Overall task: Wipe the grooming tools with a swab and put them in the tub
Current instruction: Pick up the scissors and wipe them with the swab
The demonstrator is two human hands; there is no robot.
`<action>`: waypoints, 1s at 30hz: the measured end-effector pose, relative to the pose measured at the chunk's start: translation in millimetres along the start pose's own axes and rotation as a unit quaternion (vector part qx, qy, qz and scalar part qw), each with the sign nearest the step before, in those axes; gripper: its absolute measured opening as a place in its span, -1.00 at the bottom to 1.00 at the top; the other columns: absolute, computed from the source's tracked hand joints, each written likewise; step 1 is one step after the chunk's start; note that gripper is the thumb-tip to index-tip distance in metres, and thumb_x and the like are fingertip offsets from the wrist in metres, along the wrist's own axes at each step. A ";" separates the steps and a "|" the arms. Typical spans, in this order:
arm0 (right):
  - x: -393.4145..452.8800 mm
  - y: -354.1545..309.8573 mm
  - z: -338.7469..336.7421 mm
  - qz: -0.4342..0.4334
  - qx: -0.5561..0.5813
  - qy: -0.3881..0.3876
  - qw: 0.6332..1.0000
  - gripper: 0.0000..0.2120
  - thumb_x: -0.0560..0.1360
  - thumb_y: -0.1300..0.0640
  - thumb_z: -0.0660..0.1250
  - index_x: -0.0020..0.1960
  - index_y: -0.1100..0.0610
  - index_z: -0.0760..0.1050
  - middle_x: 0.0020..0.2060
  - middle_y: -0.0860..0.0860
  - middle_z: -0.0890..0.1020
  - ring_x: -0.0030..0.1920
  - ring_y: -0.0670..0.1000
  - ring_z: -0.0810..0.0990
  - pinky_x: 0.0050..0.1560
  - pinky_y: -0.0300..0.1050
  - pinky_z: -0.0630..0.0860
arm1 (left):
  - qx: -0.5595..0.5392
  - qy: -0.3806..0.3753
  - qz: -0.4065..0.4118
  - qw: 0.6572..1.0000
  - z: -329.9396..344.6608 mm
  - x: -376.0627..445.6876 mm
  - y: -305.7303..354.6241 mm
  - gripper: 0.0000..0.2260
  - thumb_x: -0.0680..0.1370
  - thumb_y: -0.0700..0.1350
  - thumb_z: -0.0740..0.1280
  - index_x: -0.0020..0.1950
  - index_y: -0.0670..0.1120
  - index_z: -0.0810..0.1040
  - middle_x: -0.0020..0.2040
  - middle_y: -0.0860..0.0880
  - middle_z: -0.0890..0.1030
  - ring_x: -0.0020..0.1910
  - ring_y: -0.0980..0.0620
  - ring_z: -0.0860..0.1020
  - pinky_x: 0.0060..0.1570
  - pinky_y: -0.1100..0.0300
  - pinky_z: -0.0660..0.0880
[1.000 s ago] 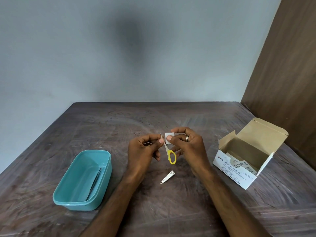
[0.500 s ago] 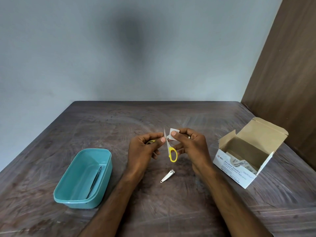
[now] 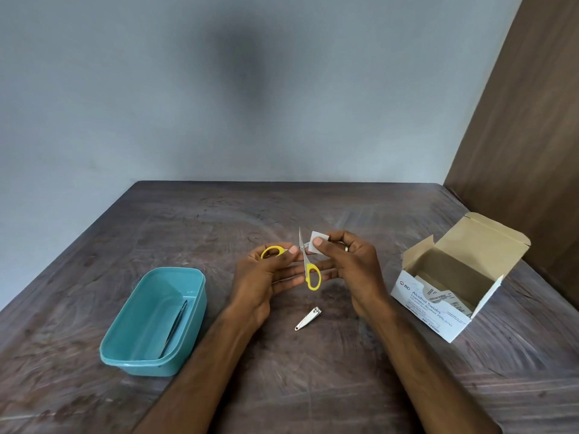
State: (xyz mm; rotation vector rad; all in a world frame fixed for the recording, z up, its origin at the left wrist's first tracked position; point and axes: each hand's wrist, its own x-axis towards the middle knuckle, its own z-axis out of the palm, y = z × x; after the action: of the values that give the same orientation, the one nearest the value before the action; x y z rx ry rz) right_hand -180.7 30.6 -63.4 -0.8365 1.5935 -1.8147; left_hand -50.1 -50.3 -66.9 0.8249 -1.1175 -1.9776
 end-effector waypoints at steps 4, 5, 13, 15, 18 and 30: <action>1.7 -1.6 -2.4 -0.023 -0.011 0.023 0.999 -0.89 0.49 0.22 0.46 0.00 0.13 0.59 -0.23 0.01 0.76 -0.39 0.03 0.68 -0.37 -0.14 0.51 | 0.025 0.016 0.030 0.999 0.2 1.4 -0.3 -0.93 0.48 -0.28 0.44 -0.06 -0.21 0.59 -0.21 -0.19 0.70 -0.29 -0.11 0.70 -0.26 0.07 0.67; 2.4 -2.1 -3.9 -0.034 -0.008 0.029 0.999 -0.89 0.49 0.23 0.47 -0.01 0.13 0.59 -0.25 0.02 0.75 -0.42 0.03 0.65 -0.41 -0.17 0.49 | 0.032 0.021 0.039 0.998 -0.5 2.1 -0.2 -0.93 0.48 -0.28 0.44 -0.06 -0.21 0.60 -0.21 -0.20 0.70 -0.30 -0.10 0.70 -0.27 0.08 0.66; 6.9 4.7 -5.9 -0.131 -0.130 0.009 0.983 -0.84 0.38 0.19 0.58 -0.25 -0.04 0.66 -0.28 -0.11 0.63 -0.29 -0.12 0.51 -0.23 -0.32 0.44 | 0.124 -0.006 0.090 0.988 -0.4 -0.9 -0.4 -0.94 0.50 -0.30 0.43 -0.05 -0.24 0.60 -0.22 -0.22 0.68 -0.33 -0.08 0.66 -0.27 0.08 0.66; 7.4 6.9 -6.2 -0.148 -0.159 -0.002 0.976 -0.87 0.37 0.16 0.58 -0.22 0.00 0.66 -0.24 -0.08 0.66 -0.25 -0.13 0.56 -0.20 -0.34 0.43 | 0.145 -0.020 0.099 0.984 0.6 -1.6 -1.1 -0.95 0.49 -0.31 0.43 -0.07 -0.22 0.60 -0.25 -0.19 0.69 -0.34 -0.06 0.67 -0.25 0.06 0.67; 6.8 7.3 -5.6 -0.133 -0.136 -0.019 0.982 -0.86 0.39 0.18 0.58 -0.20 0.02 0.63 -0.26 0.00 0.71 -0.26 -0.08 0.63 -0.21 -0.23 0.53 | 0.168 -0.028 0.111 0.979 1.3 -1.5 -1.5 -0.96 0.49 -0.32 0.43 -0.10 -0.21 0.61 -0.27 -0.17 0.69 -0.35 -0.04 0.66 -0.26 0.07 0.66; 3.9 2.1 -4.2 -0.098 -0.075 -0.026 0.992 -0.85 0.40 0.26 0.55 -0.18 0.13 0.59 -0.35 0.06 0.71 -0.43 0.04 0.65 -0.36 -0.25 0.51 | 0.179 -0.041 0.107 0.977 -3.0 1.4 -1.3 -0.97 0.51 -0.31 0.41 -0.08 -0.27 0.59 -0.27 -0.16 0.67 -0.32 -0.06 0.66 -0.25 0.06 0.66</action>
State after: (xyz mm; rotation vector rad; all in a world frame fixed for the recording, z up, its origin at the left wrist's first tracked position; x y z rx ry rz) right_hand -186.4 30.0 -65.5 -1.1352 1.6806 -1.8043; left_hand -48.9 -52.2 -69.6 0.7696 -1.5718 -1.6689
